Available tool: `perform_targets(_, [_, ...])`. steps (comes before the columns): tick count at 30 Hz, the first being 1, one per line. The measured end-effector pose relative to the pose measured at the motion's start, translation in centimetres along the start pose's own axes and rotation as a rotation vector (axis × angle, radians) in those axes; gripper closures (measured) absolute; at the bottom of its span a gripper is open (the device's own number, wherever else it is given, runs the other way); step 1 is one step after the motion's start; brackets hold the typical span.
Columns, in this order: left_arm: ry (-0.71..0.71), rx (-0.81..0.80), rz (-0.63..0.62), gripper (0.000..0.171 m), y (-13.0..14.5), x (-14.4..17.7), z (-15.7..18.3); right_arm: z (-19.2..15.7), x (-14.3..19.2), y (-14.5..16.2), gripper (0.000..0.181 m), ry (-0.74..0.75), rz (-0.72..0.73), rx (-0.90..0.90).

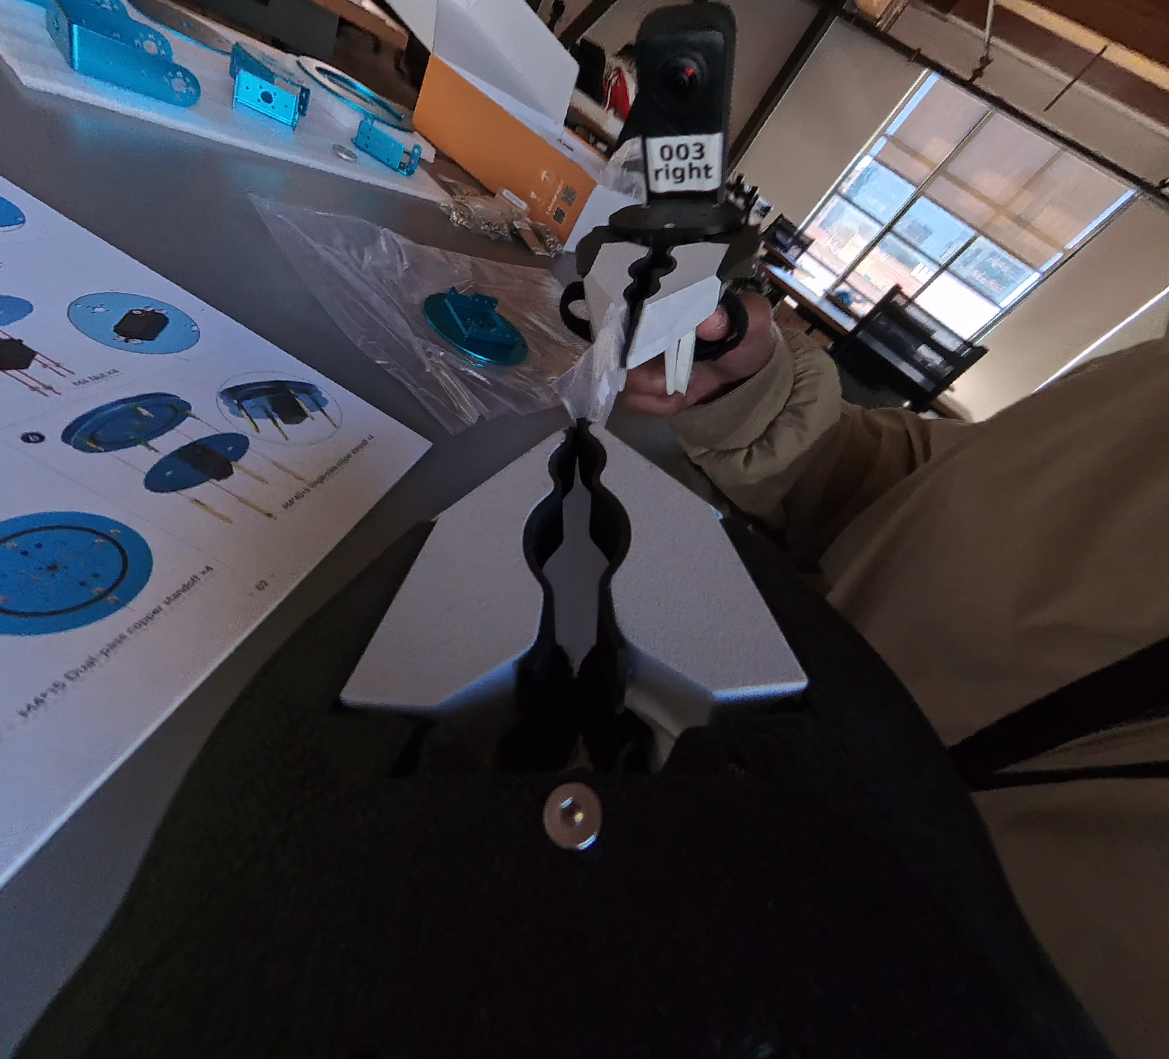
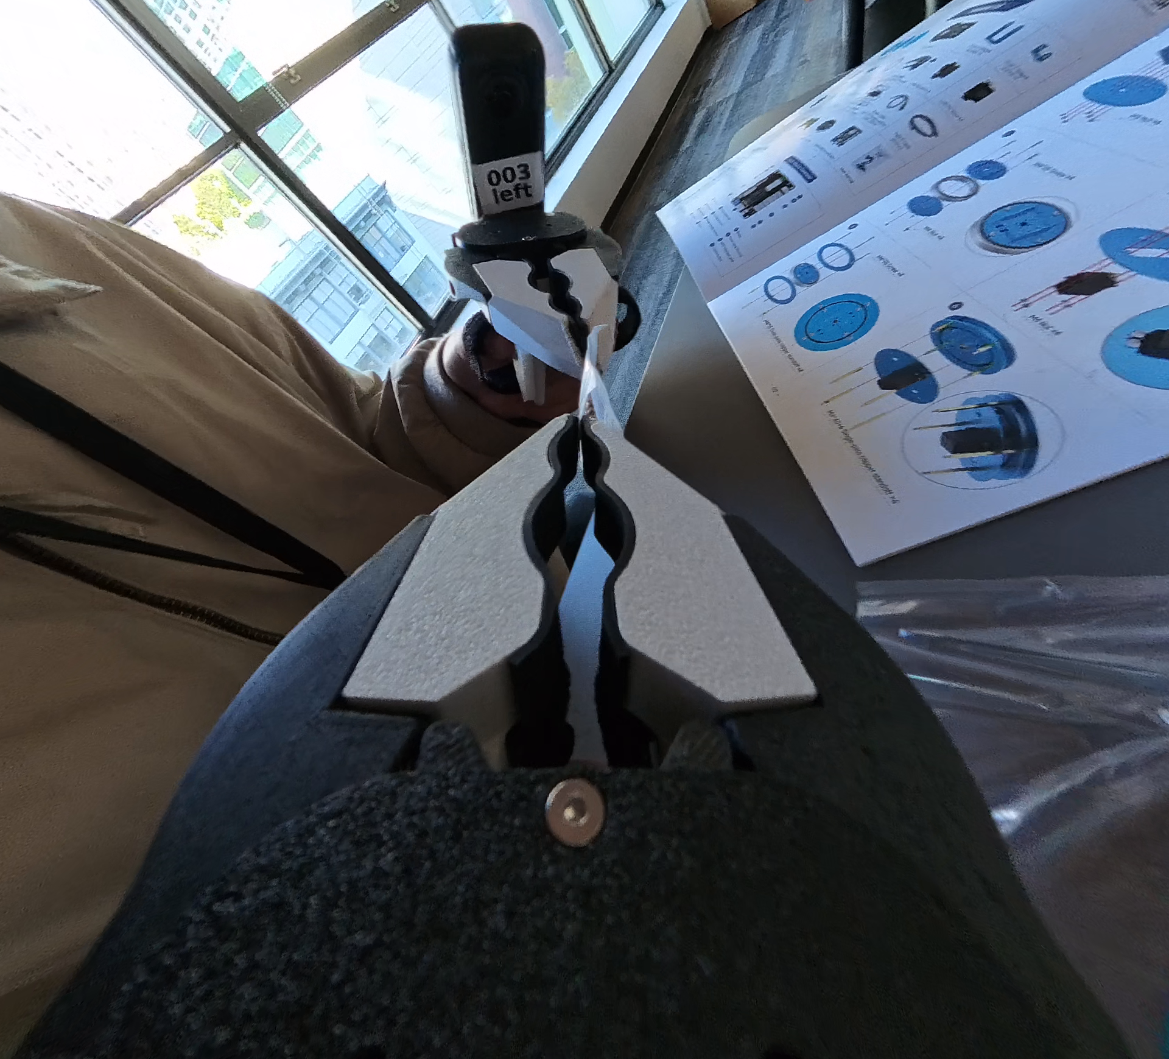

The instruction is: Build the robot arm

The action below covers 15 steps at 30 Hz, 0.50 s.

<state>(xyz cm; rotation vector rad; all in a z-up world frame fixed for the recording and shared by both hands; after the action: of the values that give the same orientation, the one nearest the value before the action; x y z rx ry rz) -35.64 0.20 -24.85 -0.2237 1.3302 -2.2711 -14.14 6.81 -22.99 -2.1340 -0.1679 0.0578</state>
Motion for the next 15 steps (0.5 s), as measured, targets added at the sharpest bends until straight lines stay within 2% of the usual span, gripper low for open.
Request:
perform_targets(3, [-0.034,-0.043,-0.082,0.171,-1.5,-2.1,-0.2,0.4,1.3,-0.9,0.181,0.045,0.039,-0.009])
perform_targets(6, [0.000,-0.084,-0.161,0.171,-3.1,-5.7,-0.4,0.7,3.7,-1.4,0.181,0.111,0.047,-0.019])
perform_targets(9, [0.039,-0.142,-0.258,0.171,-3.8,-10.2,-0.2,1.3,7.7,-1.3,0.181,0.231,0.059,-0.055])
perform_targets(15, [0.052,-0.212,-0.394,0.171,-3.1,-19.8,-0.6,2.9,16.2,-0.1,0.181,0.365,0.231,-0.223])
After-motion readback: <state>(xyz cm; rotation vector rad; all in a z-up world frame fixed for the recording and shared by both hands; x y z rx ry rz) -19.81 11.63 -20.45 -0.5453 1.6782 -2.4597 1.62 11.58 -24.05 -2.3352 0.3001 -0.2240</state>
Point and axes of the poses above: each gripper's, where its closed fingertips meet, x back along the fingers, y out of its underside, z = x × y across the jaws, the point moved 10 cm from there along x, back along the fingers, and after that the axes turned 12 degrees about z, right-handed, at the moved point
